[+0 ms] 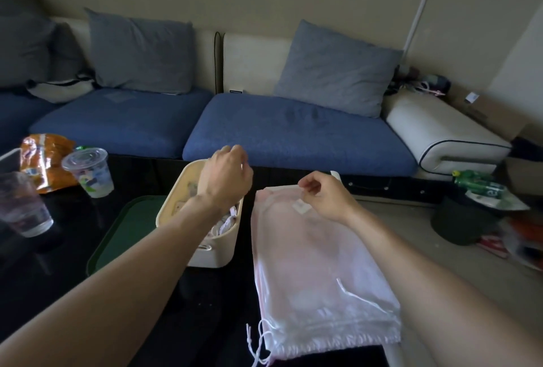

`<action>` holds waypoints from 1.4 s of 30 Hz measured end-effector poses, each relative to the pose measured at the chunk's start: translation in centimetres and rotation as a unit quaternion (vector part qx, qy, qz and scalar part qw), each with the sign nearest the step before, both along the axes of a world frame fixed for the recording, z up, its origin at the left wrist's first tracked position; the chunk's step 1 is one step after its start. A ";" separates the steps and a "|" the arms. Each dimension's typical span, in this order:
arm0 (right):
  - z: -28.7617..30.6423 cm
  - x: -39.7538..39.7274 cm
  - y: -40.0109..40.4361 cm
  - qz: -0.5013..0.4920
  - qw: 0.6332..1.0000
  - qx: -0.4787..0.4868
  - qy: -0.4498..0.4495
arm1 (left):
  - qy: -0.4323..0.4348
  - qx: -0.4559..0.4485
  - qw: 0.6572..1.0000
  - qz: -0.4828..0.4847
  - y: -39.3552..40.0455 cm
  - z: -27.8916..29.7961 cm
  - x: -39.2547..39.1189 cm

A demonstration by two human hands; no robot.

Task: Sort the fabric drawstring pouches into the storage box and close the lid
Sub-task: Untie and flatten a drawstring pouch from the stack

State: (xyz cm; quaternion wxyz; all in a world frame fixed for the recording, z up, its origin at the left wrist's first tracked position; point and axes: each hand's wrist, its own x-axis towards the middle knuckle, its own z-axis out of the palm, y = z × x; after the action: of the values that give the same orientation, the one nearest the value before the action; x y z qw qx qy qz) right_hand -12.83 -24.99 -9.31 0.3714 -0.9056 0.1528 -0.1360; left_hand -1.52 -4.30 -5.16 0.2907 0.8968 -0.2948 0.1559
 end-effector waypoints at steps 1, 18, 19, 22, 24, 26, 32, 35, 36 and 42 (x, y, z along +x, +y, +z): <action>0.1 -0.8 0.0 0.004 1.000 0.005 -0.001 | -0.018 -0.041 0.999 -0.026 0.0 0.1 -1.9; -5.5 -13.4 3.0 0.066 0.931 -0.005 0.359 | 0.202 0.297 0.896 -0.262 1.9 -13.0 -14.3; -5.7 -13.5 3.1 0.076 0.926 -0.007 0.369 | 0.194 0.298 0.895 -0.268 1.9 -13.0 -14.2; -6.5 -13.5 3.0 0.087 0.930 -0.009 0.356 | 0.184 0.275 0.906 -0.265 1.9 -12.9 -13.8; -7.1 -13.6 2.6 0.071 0.941 -0.005 0.332 | 0.198 0.255 0.912 -0.253 1.9 -12.6 -13.4; -7.2 -13.9 2.1 0.050 0.955 -0.011 0.293 | 0.216 0.217 0.923 -0.234 1.9 -12.1 -12.8; -5.0 -14.7 1.3 -0.019 0.994 0.009 0.105 | 0.161 0.006 0.977 -0.141 2.0 -10.4 -11.8; -4.2 -15.6 0.0 -0.020 0.995 0.072 0.067 | 0.165 -0.054 0.980 -0.094 2.6 -9.7 -11.5; -4.0 -16.0 -0.6 -0.016 0.993 0.101 0.058 | 0.177 -0.061 0.979 -0.085 2.9 -9.6 -11.2; -4.1 -18.1 -3.0 -0.022 0.984 0.156 0.079 | 0.233 -0.027 0.965 -0.117 4.6 -9.0 -9.8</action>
State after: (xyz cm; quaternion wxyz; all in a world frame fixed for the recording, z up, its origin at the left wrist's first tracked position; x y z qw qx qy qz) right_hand -30.91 -28.03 -13.41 0.4918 -0.8409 0.2213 -0.0463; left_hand -11.35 0.26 -14.19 0.3921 0.8593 -0.3175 -0.0844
